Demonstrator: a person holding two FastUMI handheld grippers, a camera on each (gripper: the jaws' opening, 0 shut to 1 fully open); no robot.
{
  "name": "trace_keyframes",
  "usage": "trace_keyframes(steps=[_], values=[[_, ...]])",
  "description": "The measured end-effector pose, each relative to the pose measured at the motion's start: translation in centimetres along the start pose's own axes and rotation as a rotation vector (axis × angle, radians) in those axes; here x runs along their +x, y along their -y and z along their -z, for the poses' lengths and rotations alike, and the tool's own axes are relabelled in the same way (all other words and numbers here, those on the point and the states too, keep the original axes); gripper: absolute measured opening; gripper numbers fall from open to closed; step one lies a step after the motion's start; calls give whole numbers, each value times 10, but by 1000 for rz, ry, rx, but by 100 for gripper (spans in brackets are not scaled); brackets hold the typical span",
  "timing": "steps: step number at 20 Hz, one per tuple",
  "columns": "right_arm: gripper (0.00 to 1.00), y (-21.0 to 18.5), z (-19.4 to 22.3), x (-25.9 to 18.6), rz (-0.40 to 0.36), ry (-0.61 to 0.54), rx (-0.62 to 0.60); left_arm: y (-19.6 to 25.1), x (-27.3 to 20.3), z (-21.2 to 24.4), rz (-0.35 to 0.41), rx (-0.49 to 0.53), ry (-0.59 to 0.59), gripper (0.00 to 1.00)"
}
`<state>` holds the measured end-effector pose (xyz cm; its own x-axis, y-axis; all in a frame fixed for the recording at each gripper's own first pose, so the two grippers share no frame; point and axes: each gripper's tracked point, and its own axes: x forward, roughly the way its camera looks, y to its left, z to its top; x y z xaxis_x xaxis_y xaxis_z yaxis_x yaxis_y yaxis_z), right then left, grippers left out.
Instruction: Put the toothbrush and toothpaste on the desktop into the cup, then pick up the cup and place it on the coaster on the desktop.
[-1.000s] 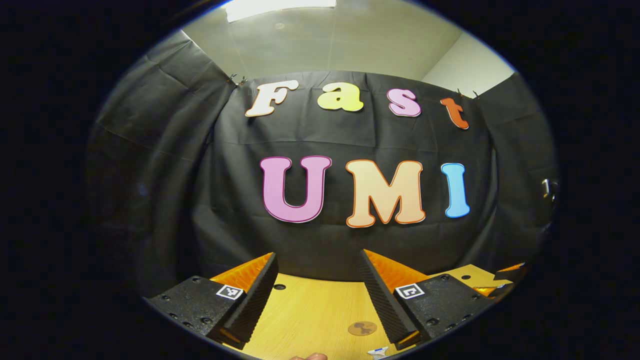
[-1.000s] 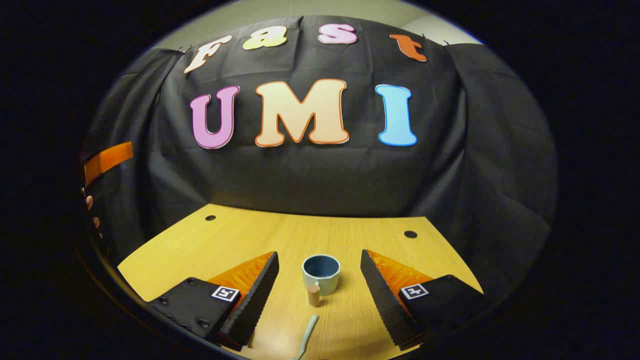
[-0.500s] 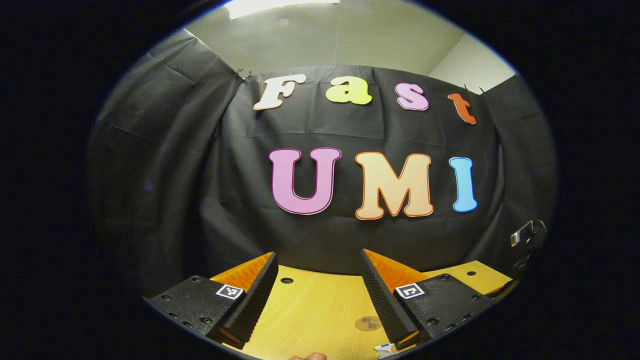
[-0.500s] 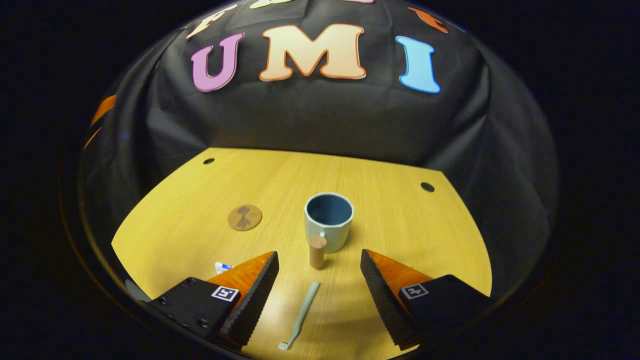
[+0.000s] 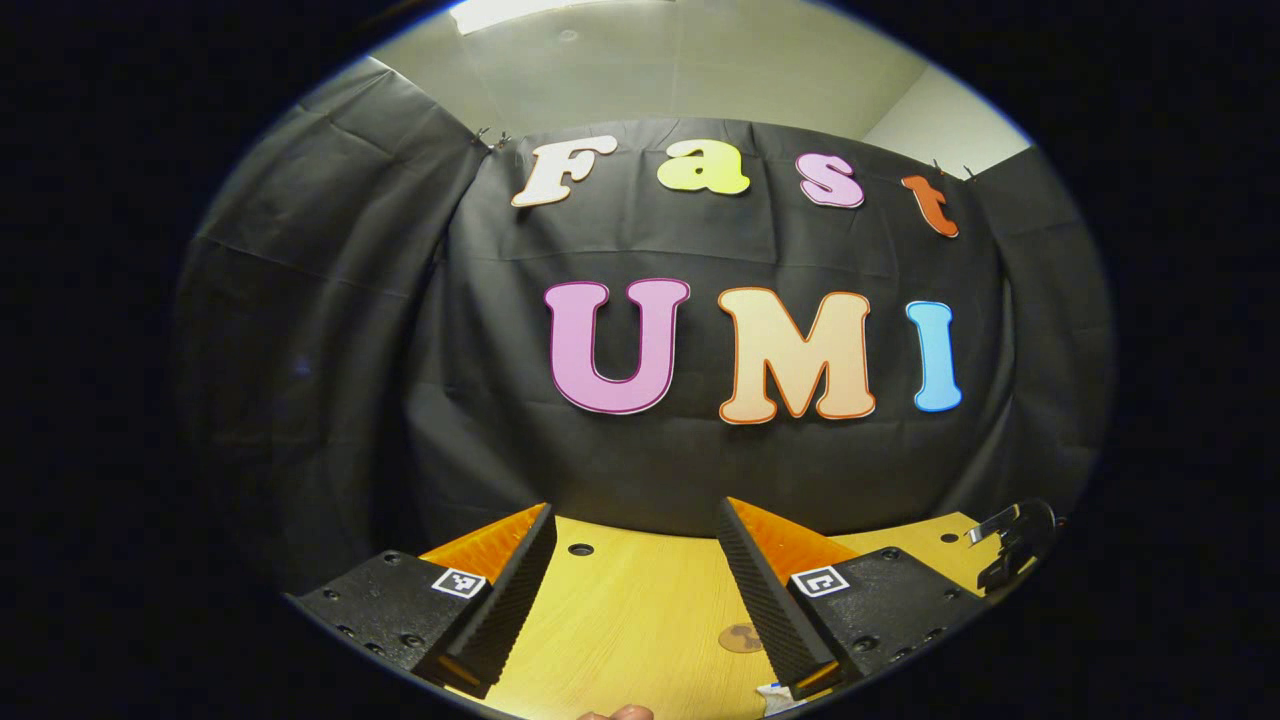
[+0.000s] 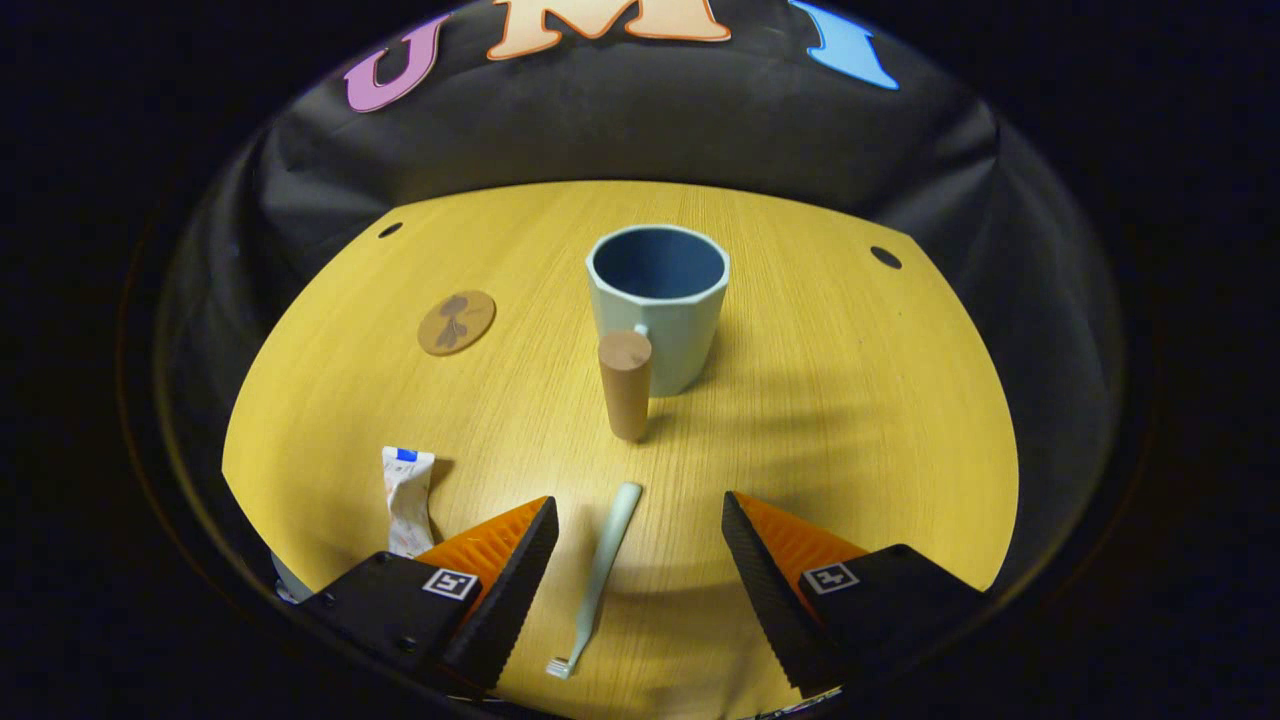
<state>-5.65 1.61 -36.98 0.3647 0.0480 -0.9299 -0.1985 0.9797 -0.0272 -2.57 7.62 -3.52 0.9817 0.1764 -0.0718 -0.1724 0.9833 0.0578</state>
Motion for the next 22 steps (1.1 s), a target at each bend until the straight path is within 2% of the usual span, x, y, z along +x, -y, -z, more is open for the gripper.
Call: trace_keyframes(steps=[5,9,10,11,12,13,14,15,16,17,21,22], values=[[100,-9,22,11,-28,-143,47,4,1,9,8,2,-27,94],[100,-10,30,15,-32,-200,34,5,1,13,8,4,-38,94],[94,-12,33,16,-38,-212,35,5,2,14,9,3,-43,94],[96,-10,34,16,-31,-218,31,6,2,16,11,2,-49,94],[89,-9,33,17,-26,-223,26,9,1,19,15,1,-56,94],[89,-7,34,17,-20,-231,17,11,1,21,18,0,-61,94],[81,-6,35,18,-11,-239,8,12,1,23,22,1,-68,94],[81,-4,35,18,2,-245,-1,14,2,24,26,3,-74,94],[72,-5,36,19,4,-250,-6,17,3,27,30,5,-80,94],[75,-5,34,18,1,-252,-9,20,3,29,34,7,-85,94],[46,-8,37,19,-2,-255,-9,30,4,32,49,13,-97,94],[42,-8,36,18,-5,-252,-18,31,5,34,51,12,-103,94]])
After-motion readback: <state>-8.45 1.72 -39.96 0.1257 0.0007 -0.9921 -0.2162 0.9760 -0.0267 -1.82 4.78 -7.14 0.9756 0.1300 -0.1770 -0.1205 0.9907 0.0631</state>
